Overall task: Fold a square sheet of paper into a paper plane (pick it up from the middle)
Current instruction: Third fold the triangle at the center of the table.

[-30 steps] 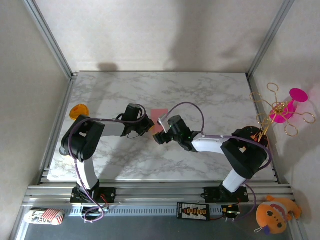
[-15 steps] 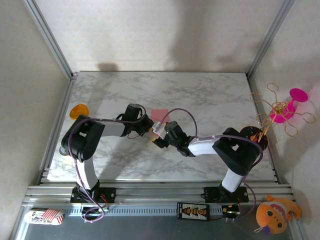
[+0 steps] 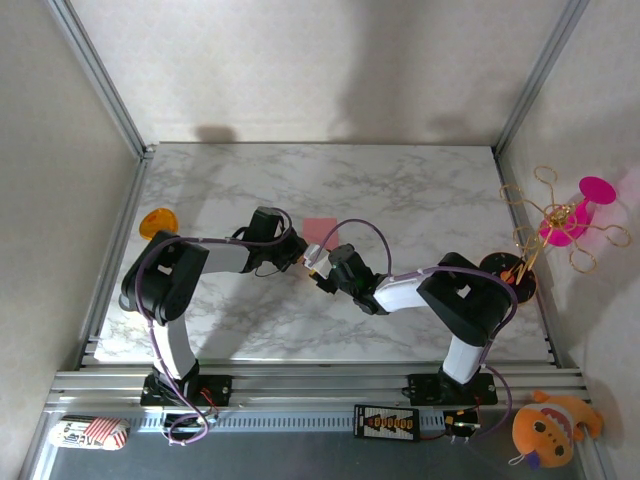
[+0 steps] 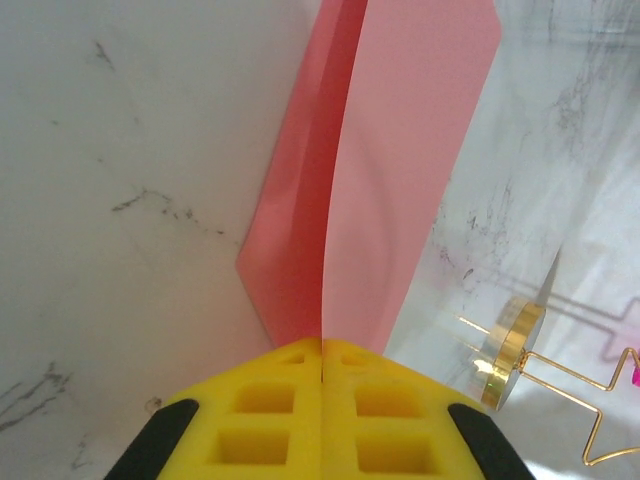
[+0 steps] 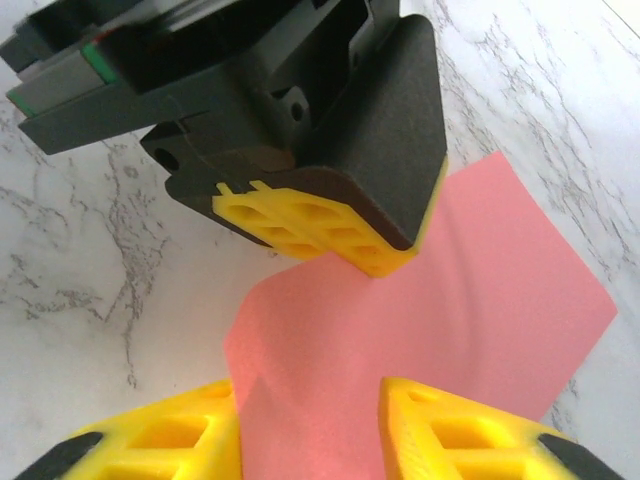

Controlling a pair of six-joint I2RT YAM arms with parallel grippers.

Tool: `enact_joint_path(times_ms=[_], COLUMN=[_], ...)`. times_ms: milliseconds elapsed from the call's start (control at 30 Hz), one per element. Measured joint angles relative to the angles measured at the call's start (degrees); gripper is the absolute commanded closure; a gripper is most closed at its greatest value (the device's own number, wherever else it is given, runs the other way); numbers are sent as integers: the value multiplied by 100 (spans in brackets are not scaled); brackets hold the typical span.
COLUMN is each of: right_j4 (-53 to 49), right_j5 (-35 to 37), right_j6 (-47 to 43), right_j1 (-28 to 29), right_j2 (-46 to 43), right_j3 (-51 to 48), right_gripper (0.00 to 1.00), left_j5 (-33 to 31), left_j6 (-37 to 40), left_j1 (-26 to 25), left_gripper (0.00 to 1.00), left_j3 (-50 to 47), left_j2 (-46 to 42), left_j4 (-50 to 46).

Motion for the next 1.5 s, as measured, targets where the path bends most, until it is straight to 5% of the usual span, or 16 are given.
enact_joint_path(times_ms=[100, 233, 600, 1500], right_j4=[0, -11, -422, -682], right_j5=[-37, -129, -964, -2426], right_j6=[-4, 17, 435, 2026], right_j1=[2, 2, 0, -319], right_j2=[0, 0, -173, -431], right_j3=[0, 0, -122, -310], right_gripper=[77, 85, 89, 91], left_j5=[0, -52, -994, -1196], left_j6=[0, 24, 625, 1416], left_j1=[0, 2, 402, -162], left_gripper=[99, 84, 72, 100], left_j3=[0, -7, -109, 1270], left_j2=[-9, -42, -990, 568], left_j4=[-2, -81, -968, -1661])
